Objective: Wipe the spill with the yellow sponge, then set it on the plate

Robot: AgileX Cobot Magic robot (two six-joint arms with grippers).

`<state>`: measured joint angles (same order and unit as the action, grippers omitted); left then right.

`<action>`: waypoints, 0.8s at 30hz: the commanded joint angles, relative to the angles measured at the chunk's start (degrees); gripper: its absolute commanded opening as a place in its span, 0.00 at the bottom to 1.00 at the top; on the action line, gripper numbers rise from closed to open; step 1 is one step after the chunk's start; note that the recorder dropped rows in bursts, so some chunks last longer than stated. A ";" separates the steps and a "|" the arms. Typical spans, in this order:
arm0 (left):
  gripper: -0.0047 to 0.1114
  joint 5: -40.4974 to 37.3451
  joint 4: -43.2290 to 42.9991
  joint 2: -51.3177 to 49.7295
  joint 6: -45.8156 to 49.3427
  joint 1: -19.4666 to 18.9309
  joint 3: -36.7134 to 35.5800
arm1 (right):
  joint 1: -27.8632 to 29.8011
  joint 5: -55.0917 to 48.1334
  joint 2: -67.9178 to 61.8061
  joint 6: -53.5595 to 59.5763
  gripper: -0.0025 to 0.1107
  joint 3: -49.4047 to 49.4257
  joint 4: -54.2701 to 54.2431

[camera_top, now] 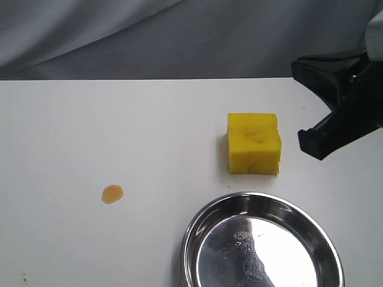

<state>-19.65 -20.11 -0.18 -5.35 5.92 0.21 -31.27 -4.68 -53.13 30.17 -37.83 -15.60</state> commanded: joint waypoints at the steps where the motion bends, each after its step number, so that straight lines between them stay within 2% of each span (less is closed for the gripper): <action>1: 0.04 0.20 -0.18 0.18 -0.16 0.32 -0.21 | -0.14 -0.54 0.17 0.67 0.02 -0.57 -2.02; 8: 0.04 0.20 -0.18 0.18 -0.16 0.32 -0.21 | -0.14 -2.15 0.17 0.67 0.02 -0.57 -10.86; 17: 0.04 0.20 -0.18 0.18 -0.16 0.32 -0.21 | -0.14 -13.50 0.17 0.90 0.02 -0.57 -1.29; 24: 0.04 0.20 -0.18 0.18 -0.16 0.32 -0.21 | -0.14 -12.62 0.17 0.90 0.02 -0.57 -1.78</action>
<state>-19.65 -20.11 -0.18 -5.35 5.92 0.21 -31.27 -17.91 -53.13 30.62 -37.83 -17.95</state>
